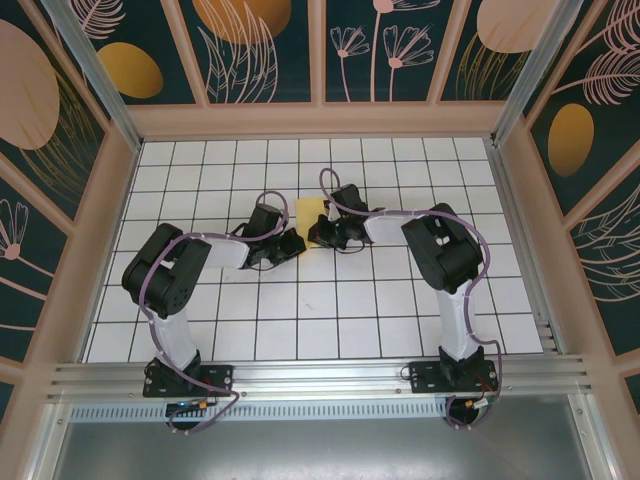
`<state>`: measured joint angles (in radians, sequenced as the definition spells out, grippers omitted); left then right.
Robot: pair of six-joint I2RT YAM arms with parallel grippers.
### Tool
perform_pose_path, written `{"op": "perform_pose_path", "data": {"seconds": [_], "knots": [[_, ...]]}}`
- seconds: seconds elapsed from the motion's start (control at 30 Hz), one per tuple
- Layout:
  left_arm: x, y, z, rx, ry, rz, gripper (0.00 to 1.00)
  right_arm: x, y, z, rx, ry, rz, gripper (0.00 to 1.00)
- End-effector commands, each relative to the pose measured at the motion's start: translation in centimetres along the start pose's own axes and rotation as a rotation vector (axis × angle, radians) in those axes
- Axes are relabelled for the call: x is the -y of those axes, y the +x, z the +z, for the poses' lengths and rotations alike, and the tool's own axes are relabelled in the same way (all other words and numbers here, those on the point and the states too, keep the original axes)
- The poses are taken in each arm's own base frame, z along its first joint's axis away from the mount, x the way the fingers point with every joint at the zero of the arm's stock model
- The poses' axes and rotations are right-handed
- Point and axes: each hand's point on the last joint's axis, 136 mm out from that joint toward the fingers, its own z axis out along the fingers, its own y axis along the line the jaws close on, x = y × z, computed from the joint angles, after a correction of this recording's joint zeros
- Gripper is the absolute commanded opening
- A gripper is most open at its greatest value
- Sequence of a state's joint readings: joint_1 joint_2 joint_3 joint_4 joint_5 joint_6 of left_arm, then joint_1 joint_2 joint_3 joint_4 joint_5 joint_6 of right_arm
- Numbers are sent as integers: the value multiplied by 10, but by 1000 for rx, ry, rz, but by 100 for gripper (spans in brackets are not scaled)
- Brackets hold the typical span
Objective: Fold a paper plane with a square sheet of paper (pick it up from the middle)
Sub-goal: Third fold the triangle at the center of the table.
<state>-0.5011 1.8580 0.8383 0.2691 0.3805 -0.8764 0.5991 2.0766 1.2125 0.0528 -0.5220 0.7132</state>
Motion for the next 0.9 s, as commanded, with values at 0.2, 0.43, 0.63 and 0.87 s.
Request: {"op": "perform_pose_path", "data": {"seconds": [0.2,0.43,0.63,0.87], "knots": [[-28,11,6,-45,-122,-3,6,27,-8,-3,3,97,2,1],[-48,19,4,-81,-217,19,6,45,-30,-11,32,126,-8,1],[-51,21,5,-89,-227,25,6,67,-50,-20,68,151,3,1],[-47,19,4,-85,-220,41,6,69,-85,-45,161,179,-13,1]]}}
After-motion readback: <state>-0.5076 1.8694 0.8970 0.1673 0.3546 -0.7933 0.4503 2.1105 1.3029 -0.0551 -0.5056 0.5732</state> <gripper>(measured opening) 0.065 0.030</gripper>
